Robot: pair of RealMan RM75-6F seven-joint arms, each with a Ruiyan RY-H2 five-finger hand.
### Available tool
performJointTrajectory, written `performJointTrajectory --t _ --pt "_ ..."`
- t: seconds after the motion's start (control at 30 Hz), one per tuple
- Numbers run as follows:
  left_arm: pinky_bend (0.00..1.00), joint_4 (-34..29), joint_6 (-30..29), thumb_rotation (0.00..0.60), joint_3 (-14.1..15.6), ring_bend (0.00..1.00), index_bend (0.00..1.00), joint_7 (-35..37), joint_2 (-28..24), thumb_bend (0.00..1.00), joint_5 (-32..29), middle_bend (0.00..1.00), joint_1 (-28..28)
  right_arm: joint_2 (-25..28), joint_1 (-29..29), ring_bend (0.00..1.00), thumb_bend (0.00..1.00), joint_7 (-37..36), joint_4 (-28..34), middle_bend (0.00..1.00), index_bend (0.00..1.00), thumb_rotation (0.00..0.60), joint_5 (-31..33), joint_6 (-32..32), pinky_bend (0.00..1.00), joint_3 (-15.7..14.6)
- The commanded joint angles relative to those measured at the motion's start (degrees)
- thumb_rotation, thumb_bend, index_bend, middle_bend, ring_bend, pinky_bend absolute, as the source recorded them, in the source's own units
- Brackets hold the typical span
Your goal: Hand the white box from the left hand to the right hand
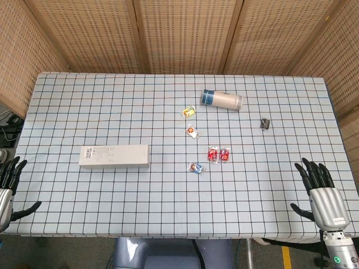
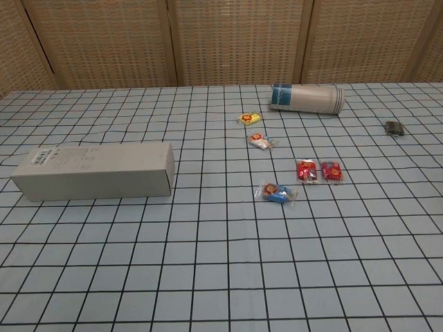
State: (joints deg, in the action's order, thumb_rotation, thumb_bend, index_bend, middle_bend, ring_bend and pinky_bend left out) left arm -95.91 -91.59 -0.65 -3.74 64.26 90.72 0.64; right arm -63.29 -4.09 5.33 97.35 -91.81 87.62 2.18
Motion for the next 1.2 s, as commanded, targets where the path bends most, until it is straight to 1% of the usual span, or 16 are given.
performJointTrajectory --t 0.03,0.2,0.3,0.37,0.43,0.5,0.57,0.6,0.63,0.7,0.77,0.9,1.03,1.07,1.17,1.2 --pt "0.0 0.2 0.2 0.6 0.0 0.0 0.0 0.0 0.1 0.0 0.0 0.0 0.1 0.1 0.0 0.0 0.0 -0.2 0.0 0.0 0.0 0.6 0.1 0.0 0.0 0.1" --pt "0.0 0.6 2.5 0.6 -0.7 0.0 0.0 0.0 0.4 0.0 -0.9 0.0 1.5 0.2 0.0 0.0 0.0 -0.6 -0.1 0.0 0.0 0.6 0.5 0.1 0.0 0.4" --pt "0.0 1.0 5.9 0.6 -2.0 0.0 0.0 1.8 0.7 0.0 -1.7 0.0 4.1 0.1 0.0 0.0 0.0 -0.8 -0.4 0.0 0.0 0.6 0.7 0.2 0.0 0.6" --pt "0.0 2.1 9.2 0.6 -3.3 0.0 0.0 3.8 1.1 0.0 -2.3 0.0 6.9 -0.1 0.0 0.0 0.0 -0.8 -0.7 0.0 0.0 0.6 0.8 0.4 0.0 0.8" --pt "0.0 3.1 11.9 0.6 -4.3 0.0 0.0 3.6 1.6 0.0 -3.3 0.0 8.9 -0.3 0.0 0.0 0.0 -0.7 -0.8 0.0 0.0 0.6 1.0 0.4 0.0 0.9" --pt "0.0 4.1 16.2 0.6 -5.6 0.0 0.0 2.5 2.1 0.0 -5.2 0.0 11.8 -0.4 -0.1 0.0 0.0 -0.4 -1.0 0.0 0.0 0.6 1.5 0.2 0.0 1.1" --pt "0.0 5.7 22.3 0.6 -7.3 0.0 0.0 0.5 3.1 0.0 -8.0 0.0 15.8 -0.6 -0.2 0.0 0.0 0.0 -1.3 0.0 0.0 0.6 2.5 -0.1 0.0 1.5" --pt "0.0 7.6 27.1 0.6 -8.2 0.0 0.0 -0.3 4.4 0.0 -9.6 0.0 19.1 -0.7 -0.2 0.0 0.0 0.1 -1.4 0.0 0.0 0.6 3.4 -0.4 0.0 1.8" --pt "0.0 11.4 33.0 0.6 -8.8 0.0 0.0 0.3 6.9 0.0 -10.6 0.0 23.0 -0.8 -0.3 0.0 0.0 0.3 -1.7 0.0 0.0 0.6 4.4 -0.7 0.0 2.2" --pt "0.0 16.0 37.5 0.6 -9.0 0.0 0.0 2.2 9.9 0.0 -11.6 0.0 26.1 -0.9 -0.4 0.0 0.0 0.6 -1.8 0.0 0.0 0.6 5.1 -1.0 0.0 2.4" --pt "0.0 19.3 40.3 0.6 -8.9 0.0 0.0 3.5 12.1 0.0 -12.2 0.0 28.1 -1.0 -0.4 0.0 0.0 0.8 -2.0 0.0 0.0 0.6 5.8 -1.3 0.0 2.6" --pt "0.0 26.3 43.1 0.6 -8.9 0.0 0.0 4.1 17.4 0.0 -13.2 0.0 31.2 -1.0 -0.5 0.0 0.0 0.5 -2.6 0.0 0.0 0.6 7.2 -2.1 0.0 2.9" --pt "0.0 29.8 44.7 0.6 -8.5 0.0 0.0 4.9 20.1 0.0 -13.5 0.0 32.7 -1.0 -0.5 0.0 0.0 0.1 -3.0 0.0 0.0 0.6 7.9 -2.2 0.0 3.1" --pt "0.01 30.7 45.0 0.6 -8.4 0.01 0.02 5.4 20.8 0.0 -13.6 0.01 33.1 -1.0 -0.4 0.0 0.0 -0.1 -3.1 0.0 0.0 0.6 8.1 -2.2 0.0 3.3" --pt "0.07 32.8 46.2 0.6 -7.9 0.07 0.11 4.7 22.2 0.0 -14.1 0.08 34.1 -1.0 -0.5 0.0 0.0 -0.5 -3.5 0.0 0.0 0.6 8.6 -2.4 0.0 3.5" --pt "0.09 33.1 46.9 0.6 -7.8 0.09 0.12 4.7 22.4 0.0 -14.4 0.1 34.4 -1.0 -0.5 0.0 0.0 -0.5 -3.5 0.0 0.0 0.6 8.6 -2.5 0.0 3.5"
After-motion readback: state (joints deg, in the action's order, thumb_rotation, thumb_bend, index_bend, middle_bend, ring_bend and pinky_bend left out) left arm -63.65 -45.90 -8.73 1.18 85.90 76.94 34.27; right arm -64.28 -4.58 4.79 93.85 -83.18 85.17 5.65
